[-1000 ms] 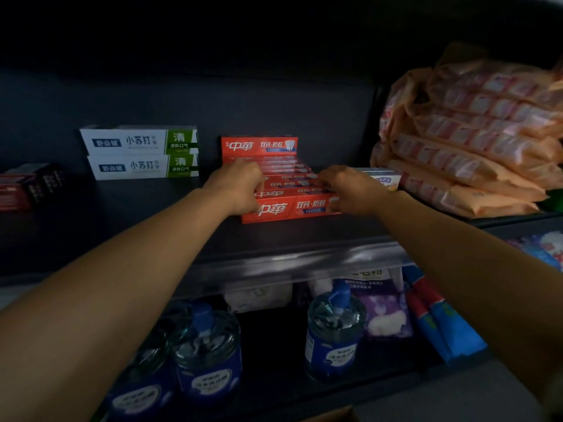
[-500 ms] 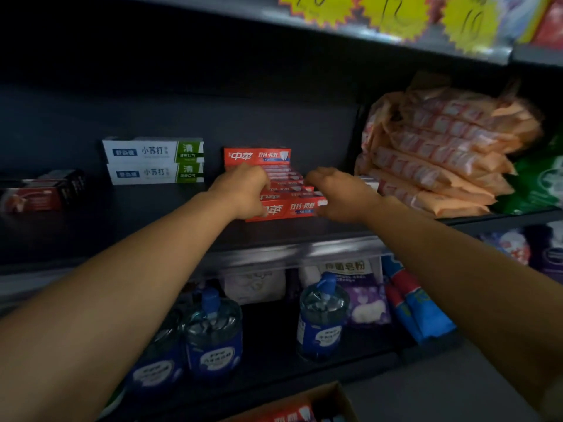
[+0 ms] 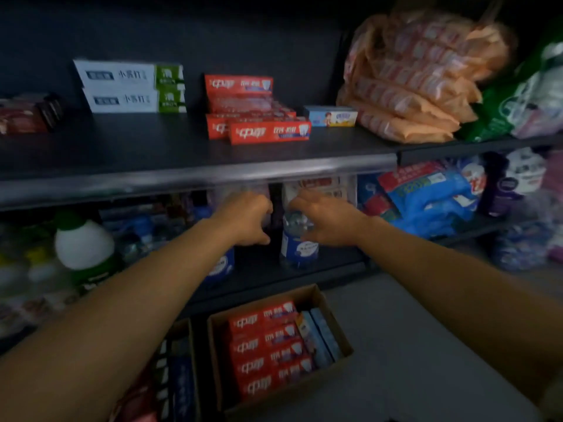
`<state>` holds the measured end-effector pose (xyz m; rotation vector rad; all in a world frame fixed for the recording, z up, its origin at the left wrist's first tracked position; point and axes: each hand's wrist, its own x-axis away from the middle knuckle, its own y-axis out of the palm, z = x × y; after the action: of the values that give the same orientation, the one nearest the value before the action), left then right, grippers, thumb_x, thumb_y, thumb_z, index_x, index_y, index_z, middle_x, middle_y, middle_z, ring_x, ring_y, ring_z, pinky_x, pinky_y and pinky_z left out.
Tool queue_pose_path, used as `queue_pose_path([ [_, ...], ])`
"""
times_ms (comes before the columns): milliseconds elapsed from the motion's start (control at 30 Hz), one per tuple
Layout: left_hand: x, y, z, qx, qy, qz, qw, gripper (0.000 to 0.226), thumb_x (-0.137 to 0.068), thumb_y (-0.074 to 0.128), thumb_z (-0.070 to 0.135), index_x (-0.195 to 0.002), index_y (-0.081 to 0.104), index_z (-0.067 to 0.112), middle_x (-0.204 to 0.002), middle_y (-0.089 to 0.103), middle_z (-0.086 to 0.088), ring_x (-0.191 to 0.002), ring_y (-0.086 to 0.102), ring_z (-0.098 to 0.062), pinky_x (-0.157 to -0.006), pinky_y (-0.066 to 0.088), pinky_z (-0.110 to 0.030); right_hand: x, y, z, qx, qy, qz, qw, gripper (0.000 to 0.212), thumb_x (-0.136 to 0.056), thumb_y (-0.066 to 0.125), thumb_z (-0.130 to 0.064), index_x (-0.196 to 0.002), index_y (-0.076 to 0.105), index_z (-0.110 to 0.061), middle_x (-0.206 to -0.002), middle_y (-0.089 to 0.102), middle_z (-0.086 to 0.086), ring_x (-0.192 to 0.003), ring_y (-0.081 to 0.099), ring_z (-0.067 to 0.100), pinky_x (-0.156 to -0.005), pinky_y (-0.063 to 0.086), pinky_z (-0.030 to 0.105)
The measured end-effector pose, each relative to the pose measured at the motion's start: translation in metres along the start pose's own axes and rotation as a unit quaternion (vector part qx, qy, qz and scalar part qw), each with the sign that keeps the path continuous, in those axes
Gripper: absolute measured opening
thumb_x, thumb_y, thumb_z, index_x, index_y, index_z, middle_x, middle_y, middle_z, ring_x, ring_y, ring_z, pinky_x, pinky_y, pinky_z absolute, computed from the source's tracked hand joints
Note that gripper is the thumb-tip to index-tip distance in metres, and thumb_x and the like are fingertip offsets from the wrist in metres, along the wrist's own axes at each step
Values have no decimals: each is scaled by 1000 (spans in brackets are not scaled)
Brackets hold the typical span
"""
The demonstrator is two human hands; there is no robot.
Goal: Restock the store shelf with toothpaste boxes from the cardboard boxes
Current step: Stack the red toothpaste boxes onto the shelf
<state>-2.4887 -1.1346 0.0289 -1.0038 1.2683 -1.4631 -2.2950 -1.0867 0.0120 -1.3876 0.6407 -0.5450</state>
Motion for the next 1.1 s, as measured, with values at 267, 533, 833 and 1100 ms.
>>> queue_pose_path([
  [267, 4, 134, -3, 56, -2, -119, 991, 24, -76, 71, 34, -94, 64, 19, -97, 63, -2, -89, 61, -20, -72, 52, -35, 31, 125, -12, -50, -4, -104, 993, 58, -86, 63, -37, -135, 45, -11, -131, 47, 9, -120, 45, 26, -90, 43, 38],
  [533, -4, 228, -19, 103, -43, -201, 973, 23, -80, 71, 24, -101, 63, 19, -101, 64, 0, -85, 61, -15, -71, 48, -28, 26, 239, -12, -113, -5, -168, 979, 55, -88, 60, -40, -136, 45, -17, -131, 49, 6, -120, 46, 22, -97, 42, 35],
  [833, -7, 287, -45, 131, -62, -219, 965, 31, -75, 77, 25, -104, 67, 18, -101, 67, 1, -84, 64, -12, -68, 52, -27, 11, 317, -17, -88, -22, -243, 966, 69, -89, 61, -36, -148, 28, -19, -152, 29, 5, -135, 36, 24, -111, 34, 40],
  [1100, -5, 297, -58, 130, -73, -218, 964, 34, -72, 80, 28, -103, 68, 19, -100, 68, 1, -85, 65, -14, -75, 58, -35, 5, 329, -28, -81, -1, -239, 968, 78, -86, 65, -27, -149, 22, -15, -151, 22, 8, -138, 26, 26, -109, 37, 41],
])
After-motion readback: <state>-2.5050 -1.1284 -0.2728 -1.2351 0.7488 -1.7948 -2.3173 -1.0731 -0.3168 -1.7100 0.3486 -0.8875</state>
